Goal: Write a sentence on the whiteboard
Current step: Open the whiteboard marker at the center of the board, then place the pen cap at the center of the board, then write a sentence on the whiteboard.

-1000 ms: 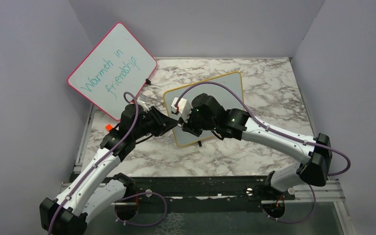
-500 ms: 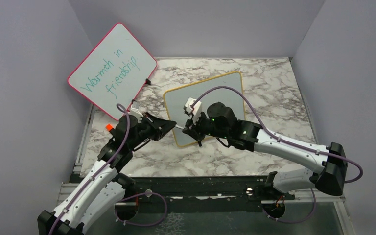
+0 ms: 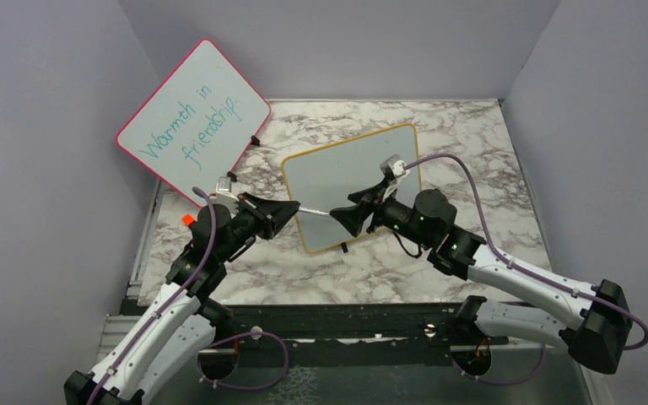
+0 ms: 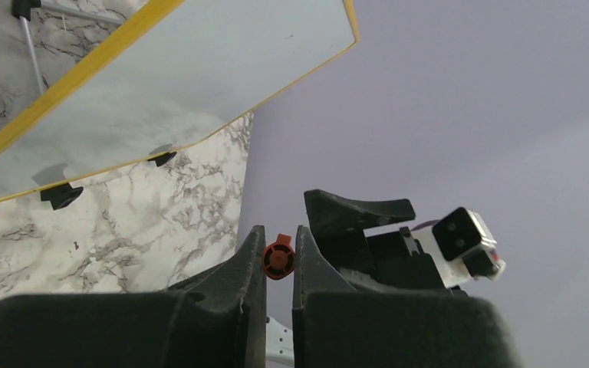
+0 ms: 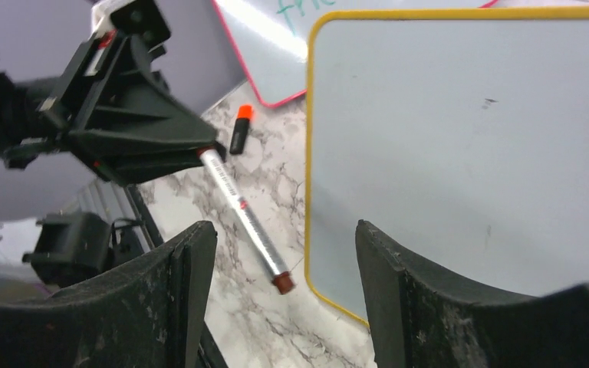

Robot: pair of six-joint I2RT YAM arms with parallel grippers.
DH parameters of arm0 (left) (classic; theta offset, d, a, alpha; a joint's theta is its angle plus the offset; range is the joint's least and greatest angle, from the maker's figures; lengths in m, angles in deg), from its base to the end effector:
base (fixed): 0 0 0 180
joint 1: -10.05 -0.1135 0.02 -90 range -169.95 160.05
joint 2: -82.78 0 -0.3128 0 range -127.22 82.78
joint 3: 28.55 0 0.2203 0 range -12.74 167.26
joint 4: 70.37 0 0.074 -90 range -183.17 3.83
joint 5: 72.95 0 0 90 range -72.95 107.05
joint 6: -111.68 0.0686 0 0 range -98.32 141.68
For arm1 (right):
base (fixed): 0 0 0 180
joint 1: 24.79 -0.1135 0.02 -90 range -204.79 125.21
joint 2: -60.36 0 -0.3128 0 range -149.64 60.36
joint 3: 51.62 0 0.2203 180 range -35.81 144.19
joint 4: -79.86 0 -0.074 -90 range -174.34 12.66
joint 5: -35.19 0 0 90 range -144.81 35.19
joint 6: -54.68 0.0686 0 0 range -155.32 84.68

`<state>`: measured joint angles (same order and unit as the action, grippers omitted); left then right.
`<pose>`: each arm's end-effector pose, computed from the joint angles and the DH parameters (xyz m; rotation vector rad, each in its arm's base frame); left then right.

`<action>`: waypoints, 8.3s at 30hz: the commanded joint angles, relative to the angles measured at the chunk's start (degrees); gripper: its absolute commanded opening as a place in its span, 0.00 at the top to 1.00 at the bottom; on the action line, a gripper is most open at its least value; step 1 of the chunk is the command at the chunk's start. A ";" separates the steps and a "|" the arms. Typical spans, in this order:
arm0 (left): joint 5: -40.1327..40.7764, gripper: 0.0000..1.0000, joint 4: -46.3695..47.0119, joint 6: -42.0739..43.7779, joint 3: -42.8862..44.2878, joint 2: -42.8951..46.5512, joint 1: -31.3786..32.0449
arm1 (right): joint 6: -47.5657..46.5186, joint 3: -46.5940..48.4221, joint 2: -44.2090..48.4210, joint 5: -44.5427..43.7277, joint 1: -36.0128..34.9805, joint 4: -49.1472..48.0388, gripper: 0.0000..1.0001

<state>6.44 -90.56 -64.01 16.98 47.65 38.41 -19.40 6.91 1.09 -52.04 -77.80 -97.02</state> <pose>0.0998 -0.0682 0.3092 -0.8353 1.8592 -1.5384 0.1313 0.1798 0.3699 -0.5861 1.6245 0.9478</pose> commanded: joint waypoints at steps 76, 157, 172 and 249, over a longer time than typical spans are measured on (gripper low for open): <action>1.10 1.00 8.87 -8.97 -2.82 0.23 -0.06 | 17.86 2.96 -13.25 26.40 7.93 -15.61 0.72; 18.75 1.00 -26.51 25.23 8.62 -8.84 -0.12 | 1.43 -0.66 7.84 6.22 7.93 9.71 0.99; 8.52 0.99 -32.27 46.65 14.88 -31.51 -9.19 | -5.37 2.25 12.57 1.65 7.93 18.19 0.99; -28.65 0.01 4.07 75.15 25.88 -30.61 -19.80 | -12.72 15.94 1.07 2.33 7.70 25.20 0.99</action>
<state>-9.82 -92.13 10.65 41.65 20.79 20.91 -32.36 21.40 3.76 -50.69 -70.04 -70.95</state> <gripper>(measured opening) 0.987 0.176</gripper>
